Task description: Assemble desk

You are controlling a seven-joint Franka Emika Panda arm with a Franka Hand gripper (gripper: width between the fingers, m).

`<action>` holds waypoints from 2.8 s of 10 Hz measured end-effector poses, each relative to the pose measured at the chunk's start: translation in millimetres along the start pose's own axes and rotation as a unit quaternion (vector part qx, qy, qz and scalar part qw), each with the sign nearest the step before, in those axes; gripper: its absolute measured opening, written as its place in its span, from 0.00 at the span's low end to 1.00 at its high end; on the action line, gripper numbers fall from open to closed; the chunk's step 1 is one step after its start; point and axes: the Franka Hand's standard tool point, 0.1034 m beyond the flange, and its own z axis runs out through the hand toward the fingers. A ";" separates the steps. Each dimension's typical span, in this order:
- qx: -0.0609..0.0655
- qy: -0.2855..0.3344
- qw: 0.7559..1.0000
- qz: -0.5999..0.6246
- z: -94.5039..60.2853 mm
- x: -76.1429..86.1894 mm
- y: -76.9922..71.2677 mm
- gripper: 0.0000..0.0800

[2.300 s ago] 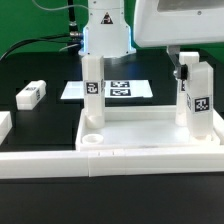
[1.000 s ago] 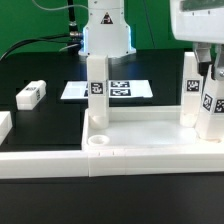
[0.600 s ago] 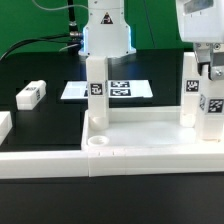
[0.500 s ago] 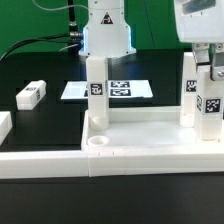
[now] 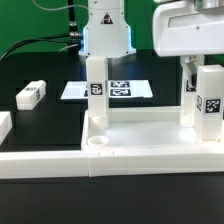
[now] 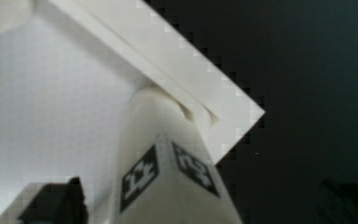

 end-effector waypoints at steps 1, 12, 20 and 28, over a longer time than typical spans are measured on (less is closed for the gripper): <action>0.000 0.000 0.999 -0.033 0.1 -0.3 -0.2 0.81; -0.010 -0.017 0.997 -0.076 -2.9 12.7 7.0 0.36; -0.021 -0.028 0.925 0.377 -3.9 9.0 6.9 0.37; -0.004 -0.041 0.997 -0.064 -0.3 12.5 12.1 0.81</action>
Offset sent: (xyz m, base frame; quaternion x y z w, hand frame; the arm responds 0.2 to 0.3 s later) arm 0.0121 0.0000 -0.0003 0.0600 -0.1127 -0.3806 0.9159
